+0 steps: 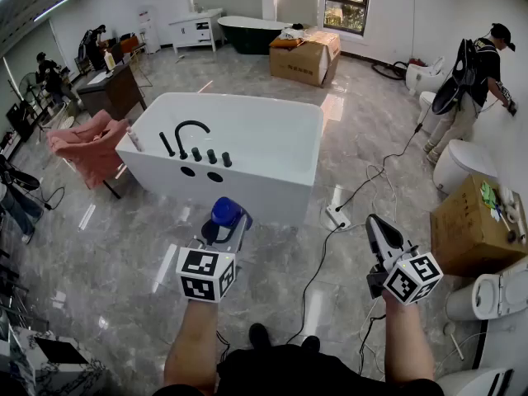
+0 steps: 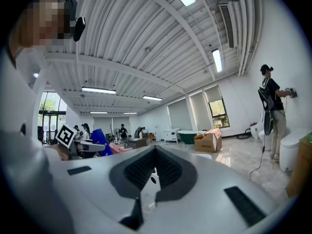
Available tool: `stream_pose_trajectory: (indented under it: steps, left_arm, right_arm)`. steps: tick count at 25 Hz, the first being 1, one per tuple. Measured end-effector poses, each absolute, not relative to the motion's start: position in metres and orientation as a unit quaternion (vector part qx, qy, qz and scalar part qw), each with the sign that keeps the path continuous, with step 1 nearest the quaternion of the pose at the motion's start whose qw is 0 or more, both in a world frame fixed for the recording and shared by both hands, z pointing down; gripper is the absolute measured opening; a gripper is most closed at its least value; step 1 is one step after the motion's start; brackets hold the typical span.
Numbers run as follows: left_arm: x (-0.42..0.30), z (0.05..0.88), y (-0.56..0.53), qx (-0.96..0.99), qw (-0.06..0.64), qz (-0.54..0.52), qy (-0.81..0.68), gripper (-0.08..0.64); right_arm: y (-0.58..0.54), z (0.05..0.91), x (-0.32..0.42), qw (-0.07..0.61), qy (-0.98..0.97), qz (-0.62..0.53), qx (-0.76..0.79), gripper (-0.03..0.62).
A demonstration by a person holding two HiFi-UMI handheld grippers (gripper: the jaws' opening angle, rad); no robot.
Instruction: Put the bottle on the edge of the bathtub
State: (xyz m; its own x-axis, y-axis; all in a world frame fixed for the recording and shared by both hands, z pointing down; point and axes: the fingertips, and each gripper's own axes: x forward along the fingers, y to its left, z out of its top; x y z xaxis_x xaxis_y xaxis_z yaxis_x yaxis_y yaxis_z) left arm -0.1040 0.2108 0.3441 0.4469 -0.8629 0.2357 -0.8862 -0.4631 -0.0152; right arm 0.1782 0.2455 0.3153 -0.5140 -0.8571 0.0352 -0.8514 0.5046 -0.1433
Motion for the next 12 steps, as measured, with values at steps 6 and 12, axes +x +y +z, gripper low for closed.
stream_pose_trajectory:
  steps: [6, 12]
  left_arm:
    - [-0.114, 0.364, 0.214, 0.849, 0.075, 0.113, -0.51, 0.155]
    - [-0.114, 0.377, 0.218, 0.852, 0.087, 0.113, -0.504, 0.156]
  right_arm:
    - [0.241, 0.323, 0.158, 0.006, 0.871, -0.068, -0.486, 0.009]
    - [0.245, 0.32, 0.144, 0.001, 0.879, -0.057, -0.473, 0.009]
